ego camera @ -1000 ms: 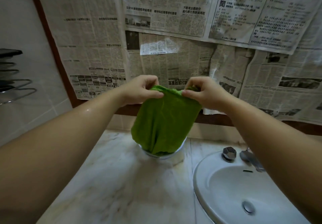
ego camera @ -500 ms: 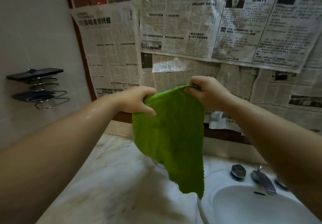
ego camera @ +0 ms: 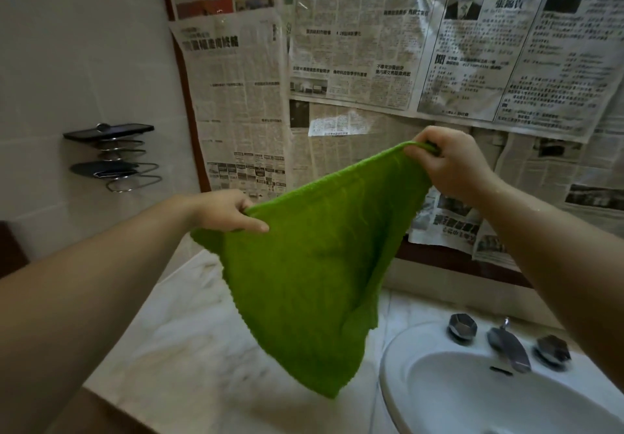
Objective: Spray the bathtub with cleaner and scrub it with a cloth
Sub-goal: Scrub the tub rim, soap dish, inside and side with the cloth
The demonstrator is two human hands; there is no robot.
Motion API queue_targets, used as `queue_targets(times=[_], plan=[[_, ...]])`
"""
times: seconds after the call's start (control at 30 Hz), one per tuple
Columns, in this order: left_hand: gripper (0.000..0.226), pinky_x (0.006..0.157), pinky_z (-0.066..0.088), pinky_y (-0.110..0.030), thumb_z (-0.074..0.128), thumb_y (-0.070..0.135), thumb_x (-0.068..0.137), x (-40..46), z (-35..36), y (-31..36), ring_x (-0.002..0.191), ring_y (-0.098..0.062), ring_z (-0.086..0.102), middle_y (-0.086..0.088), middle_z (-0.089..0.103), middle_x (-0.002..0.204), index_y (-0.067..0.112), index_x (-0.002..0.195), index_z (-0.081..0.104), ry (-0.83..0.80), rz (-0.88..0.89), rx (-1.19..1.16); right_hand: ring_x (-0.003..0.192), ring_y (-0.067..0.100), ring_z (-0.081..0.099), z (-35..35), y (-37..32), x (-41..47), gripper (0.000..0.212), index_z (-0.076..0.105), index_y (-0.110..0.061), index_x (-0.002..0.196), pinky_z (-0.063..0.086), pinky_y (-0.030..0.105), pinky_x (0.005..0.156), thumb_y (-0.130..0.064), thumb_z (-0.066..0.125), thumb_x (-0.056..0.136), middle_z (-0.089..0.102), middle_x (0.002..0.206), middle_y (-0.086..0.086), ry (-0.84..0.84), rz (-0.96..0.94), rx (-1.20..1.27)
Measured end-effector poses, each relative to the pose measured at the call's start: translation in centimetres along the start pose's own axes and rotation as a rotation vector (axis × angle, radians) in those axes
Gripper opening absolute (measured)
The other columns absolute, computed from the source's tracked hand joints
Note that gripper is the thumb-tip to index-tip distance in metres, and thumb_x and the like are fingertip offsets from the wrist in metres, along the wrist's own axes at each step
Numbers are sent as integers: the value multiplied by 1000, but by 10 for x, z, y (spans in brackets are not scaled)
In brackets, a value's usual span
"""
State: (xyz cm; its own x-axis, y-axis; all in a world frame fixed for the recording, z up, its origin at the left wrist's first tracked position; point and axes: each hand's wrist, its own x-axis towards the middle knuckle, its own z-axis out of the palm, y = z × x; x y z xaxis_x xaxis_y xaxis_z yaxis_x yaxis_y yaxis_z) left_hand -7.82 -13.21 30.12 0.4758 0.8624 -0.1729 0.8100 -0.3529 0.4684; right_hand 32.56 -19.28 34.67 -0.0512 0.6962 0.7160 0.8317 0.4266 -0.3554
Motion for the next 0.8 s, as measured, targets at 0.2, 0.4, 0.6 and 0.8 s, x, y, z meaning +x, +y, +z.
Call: queue_targets(times=[0.2,0.4,0.6,0.8], plan=[[27,86,56,-42,77,38,90,-28,26,-30,94,-23,66,-6,68,99,14,97,67,113,-71,35,78,22,61,27,42,-32,13,69,-14,99,53,40,69,-26,66,100,65,85,3,-177,149,-24],[9,74,57,-36,79,25,90,-42,39,-66,86,-21,68,-3,69,91,20,91,71,316,-198,114,86,20,64,60,61,-51,4,68,-21,100,54,37,74,-21,64,100,67,92,-2,-382,182,-41],[18,79,59,-45,79,28,89,-28,32,-82,84,-23,65,-6,66,90,17,91,66,577,-283,75,81,24,62,88,57,-46,7,65,-26,95,54,40,69,-30,71,96,66,95,4,-319,265,-138],[16,75,55,-41,78,26,89,-17,14,-95,82,-19,61,-1,64,85,19,86,64,728,-245,-64,89,29,63,101,39,-35,11,66,-20,100,49,36,72,-26,73,95,66,99,11,-167,376,-83]])
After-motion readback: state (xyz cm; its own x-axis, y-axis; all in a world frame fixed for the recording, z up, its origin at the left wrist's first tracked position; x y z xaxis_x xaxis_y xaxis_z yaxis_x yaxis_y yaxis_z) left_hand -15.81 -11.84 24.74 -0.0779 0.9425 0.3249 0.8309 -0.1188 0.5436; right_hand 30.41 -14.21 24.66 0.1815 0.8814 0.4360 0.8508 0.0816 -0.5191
